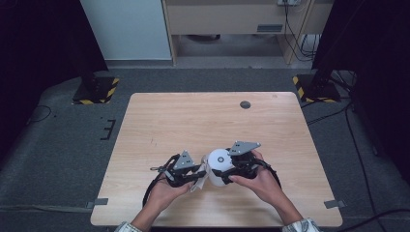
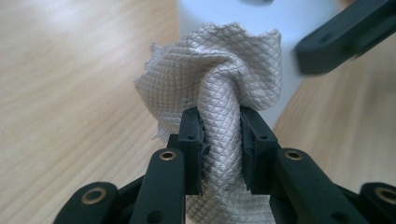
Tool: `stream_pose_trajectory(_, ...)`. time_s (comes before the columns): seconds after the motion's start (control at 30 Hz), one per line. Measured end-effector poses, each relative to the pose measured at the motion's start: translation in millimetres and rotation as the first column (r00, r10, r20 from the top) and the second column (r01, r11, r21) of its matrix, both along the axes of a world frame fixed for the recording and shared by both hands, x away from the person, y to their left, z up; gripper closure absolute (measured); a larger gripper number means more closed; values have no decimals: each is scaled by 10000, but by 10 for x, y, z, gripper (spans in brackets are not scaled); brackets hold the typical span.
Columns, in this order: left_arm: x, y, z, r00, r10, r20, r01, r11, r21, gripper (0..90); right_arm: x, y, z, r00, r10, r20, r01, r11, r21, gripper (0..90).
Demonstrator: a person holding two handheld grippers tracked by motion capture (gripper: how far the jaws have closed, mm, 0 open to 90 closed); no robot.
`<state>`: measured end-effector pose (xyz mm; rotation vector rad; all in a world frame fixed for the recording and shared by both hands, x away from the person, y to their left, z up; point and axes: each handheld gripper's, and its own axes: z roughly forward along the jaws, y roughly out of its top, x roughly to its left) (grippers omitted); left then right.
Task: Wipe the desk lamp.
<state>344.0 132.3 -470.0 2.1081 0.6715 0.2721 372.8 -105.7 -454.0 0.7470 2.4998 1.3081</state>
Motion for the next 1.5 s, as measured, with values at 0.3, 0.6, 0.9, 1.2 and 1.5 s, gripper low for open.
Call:
stream_pose_trajectory(0.3,35,-139,-270,9975,-300,-638,371,9929,1133,719,2,-1,1,10000,-25,-35,25,10000,7,91)
stream_pose_trajectory(0.6,119,69,-10,9989,423,218,-408,9971,-638,719,-6,-4,4,10000,65,-35,-65,10000,-20,91)
stream_pose_trajectory(0.9,173,-20,-266,9977,24,-676,16,9983,584,718,-37,-20,-2,10000,22,-34,-22,10000,28,90)
stream_pose_trajectory(1.2,180,69,-162,9992,205,-350,-200,9997,151,718,-92,-77,-40,9999,-115,110,112,9996,276,67)
stream_pose_trajectory(1.5,169,55,-61,9997,160,-187,-161,9998,-69,718,-129,-85,-175,9996,-137,229,138,9999,-41,63)
